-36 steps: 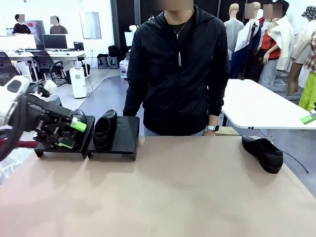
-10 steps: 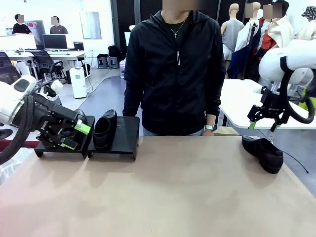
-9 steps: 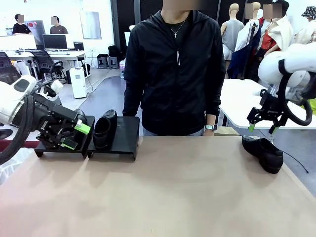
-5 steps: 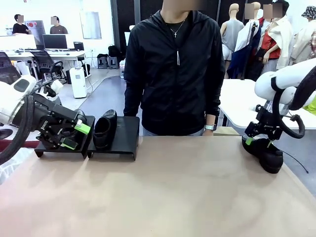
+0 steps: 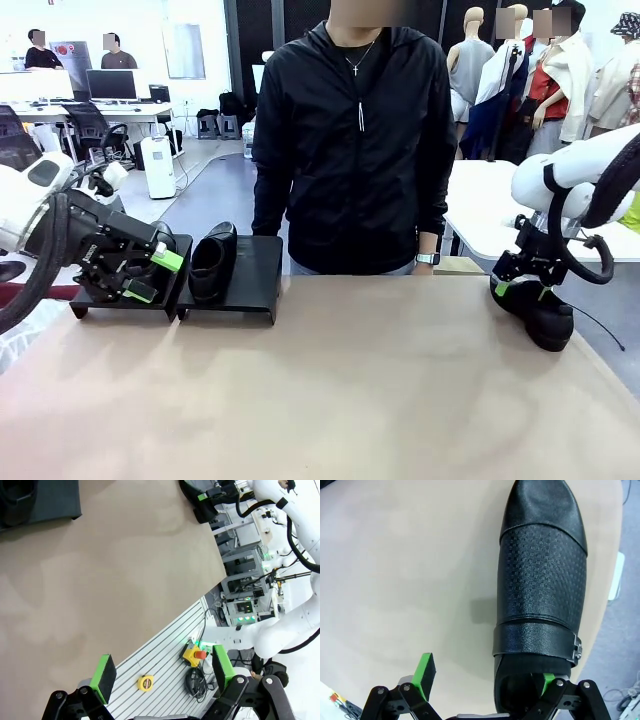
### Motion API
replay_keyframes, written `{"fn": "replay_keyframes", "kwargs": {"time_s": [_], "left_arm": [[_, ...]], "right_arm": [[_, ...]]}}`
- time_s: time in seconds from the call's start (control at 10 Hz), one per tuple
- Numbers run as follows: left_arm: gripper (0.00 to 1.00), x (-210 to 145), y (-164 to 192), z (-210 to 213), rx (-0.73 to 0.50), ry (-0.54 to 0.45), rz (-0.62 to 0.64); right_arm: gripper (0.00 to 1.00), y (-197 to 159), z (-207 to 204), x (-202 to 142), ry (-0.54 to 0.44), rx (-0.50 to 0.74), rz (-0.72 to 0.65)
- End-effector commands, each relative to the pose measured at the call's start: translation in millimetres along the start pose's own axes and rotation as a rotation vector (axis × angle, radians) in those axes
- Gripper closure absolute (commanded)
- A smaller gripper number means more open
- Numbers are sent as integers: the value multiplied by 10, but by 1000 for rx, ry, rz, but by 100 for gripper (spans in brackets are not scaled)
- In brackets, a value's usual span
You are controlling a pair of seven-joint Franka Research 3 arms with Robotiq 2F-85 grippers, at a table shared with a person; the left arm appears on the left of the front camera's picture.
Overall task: Organize the shoes by placing them on the stand.
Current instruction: Pick up one Shoe and place it in the middle of the table.
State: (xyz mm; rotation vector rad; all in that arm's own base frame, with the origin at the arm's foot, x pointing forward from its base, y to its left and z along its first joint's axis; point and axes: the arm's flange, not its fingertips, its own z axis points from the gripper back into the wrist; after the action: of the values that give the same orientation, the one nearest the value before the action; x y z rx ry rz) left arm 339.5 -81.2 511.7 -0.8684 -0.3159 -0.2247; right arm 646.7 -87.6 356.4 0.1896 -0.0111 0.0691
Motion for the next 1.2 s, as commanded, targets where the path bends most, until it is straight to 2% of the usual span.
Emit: {"fn": "replay_keyframes", "kwargs": {"time_s": [0.0, 0.1, 0.2, 0.3, 1.1], "left_arm": [[0, 21, -5, 5, -22, -3, -2], [0, 21, -5, 5, -22, -3, -2], [0, 21, -5, 5, -22, -3, -2], [0, 21, -5, 5, -22, -3, -2], [0, 21, -5, 5, -22, -3, -2]], "right_arm": [[0, 29, -61, 0, 9, -18, 5], [0, 22, -61, 1, 20, -44, 19], [60, 15, -60, -14, 22, -80, 47], [100, 10, -66, -12, 19, -114, 55], [100, 15, -100, 7, -2, -109, 40]]}}
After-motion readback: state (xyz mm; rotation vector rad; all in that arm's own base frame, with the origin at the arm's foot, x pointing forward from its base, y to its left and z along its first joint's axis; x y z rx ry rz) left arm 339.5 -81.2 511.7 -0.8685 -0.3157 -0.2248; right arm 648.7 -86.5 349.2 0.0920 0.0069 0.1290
